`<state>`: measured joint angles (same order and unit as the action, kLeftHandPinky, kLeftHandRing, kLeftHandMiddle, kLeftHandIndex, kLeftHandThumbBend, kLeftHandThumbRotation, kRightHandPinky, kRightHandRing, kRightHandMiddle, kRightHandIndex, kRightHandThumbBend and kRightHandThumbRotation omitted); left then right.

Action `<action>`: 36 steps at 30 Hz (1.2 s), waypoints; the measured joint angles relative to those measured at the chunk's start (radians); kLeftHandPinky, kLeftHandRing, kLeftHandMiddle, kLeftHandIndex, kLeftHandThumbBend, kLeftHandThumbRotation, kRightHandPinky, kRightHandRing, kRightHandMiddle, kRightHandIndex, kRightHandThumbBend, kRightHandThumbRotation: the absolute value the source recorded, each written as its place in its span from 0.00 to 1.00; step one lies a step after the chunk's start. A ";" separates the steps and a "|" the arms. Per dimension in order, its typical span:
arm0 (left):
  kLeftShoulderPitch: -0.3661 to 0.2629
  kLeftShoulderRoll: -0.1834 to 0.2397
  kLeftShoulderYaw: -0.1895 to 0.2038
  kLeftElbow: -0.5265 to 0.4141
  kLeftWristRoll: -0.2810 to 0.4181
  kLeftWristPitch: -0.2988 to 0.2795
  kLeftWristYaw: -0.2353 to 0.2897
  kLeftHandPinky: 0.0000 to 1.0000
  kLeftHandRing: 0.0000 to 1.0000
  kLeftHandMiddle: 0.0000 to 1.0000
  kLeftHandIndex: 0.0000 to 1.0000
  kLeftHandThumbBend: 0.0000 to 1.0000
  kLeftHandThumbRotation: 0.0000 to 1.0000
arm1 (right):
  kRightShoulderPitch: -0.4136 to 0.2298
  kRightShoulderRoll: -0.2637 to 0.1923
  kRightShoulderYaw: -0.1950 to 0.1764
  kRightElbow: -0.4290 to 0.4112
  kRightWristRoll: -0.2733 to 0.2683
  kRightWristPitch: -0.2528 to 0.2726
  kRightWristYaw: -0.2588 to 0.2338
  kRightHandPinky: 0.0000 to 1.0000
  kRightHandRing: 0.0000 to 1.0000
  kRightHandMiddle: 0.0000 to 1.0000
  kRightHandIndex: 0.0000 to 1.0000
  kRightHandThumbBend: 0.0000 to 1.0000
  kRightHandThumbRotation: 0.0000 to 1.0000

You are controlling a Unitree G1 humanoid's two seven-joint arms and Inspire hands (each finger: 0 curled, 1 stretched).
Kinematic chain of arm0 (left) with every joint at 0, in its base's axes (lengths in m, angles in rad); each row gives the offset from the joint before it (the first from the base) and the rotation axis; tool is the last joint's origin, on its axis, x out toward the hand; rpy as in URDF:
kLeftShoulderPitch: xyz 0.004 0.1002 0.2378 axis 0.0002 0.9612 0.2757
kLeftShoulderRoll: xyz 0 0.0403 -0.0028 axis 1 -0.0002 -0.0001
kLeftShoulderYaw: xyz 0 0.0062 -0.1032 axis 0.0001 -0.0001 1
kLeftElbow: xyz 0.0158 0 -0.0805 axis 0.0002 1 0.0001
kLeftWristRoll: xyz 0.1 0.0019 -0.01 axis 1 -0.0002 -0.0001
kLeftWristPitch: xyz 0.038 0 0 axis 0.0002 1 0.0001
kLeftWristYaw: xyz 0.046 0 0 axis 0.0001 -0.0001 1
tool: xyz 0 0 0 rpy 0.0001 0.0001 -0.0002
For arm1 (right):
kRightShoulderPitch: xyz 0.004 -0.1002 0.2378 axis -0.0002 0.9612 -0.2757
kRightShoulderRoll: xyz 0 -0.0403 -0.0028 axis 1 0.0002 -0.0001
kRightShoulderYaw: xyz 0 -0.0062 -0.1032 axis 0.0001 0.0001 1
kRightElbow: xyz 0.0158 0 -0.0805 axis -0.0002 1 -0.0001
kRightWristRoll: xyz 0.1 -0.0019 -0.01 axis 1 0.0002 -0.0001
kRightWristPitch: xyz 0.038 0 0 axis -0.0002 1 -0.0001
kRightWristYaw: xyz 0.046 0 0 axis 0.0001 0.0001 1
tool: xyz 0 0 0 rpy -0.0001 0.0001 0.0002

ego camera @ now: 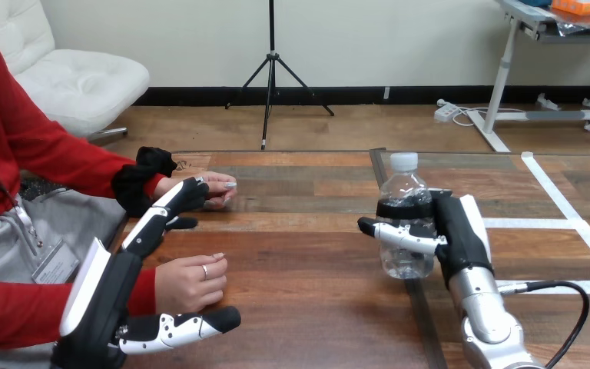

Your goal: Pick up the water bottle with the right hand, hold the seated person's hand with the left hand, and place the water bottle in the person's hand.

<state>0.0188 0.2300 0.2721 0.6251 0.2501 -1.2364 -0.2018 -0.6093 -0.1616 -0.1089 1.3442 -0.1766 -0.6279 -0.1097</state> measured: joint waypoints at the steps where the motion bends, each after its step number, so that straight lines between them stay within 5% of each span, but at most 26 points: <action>1: -0.001 0.005 0.004 -0.001 0.021 0.003 0.016 0.78 0.87 0.89 0.92 1.00 0.52 | 0.000 -0.001 -0.001 -0.001 0.004 -0.004 0.007 0.12 0.15 0.19 0.18 0.72 0.00; 9: -0.006 0.054 0.026 -0.016 0.224 0.036 0.170 0.79 0.89 0.91 0.94 1.00 0.54 | 0.006 -0.003 -0.001 -0.010 0.013 -0.044 0.025 0.13 0.16 0.19 0.19 0.72 0.00; 18: -0.018 0.125 0.017 -0.024 0.353 0.106 0.299 0.80 0.92 0.94 0.96 1.00 0.54 | 0.020 -0.002 0.020 -0.026 0.011 -0.071 0.030 0.12 0.16 0.19 0.19 0.72 0.00; 36: -0.078 0.293 -0.062 0.007 0.417 0.239 0.418 0.83 0.93 0.95 0.96 1.00 0.54 | 0.046 -0.002 0.054 -0.049 -0.010 -0.120 0.028 0.12 0.16 0.19 0.20 0.72 0.00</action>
<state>-0.0589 0.5235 0.2103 0.6323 0.6673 -0.9978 0.2159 -0.5634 -0.1632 -0.0545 1.2952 -0.1869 -0.7480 -0.0821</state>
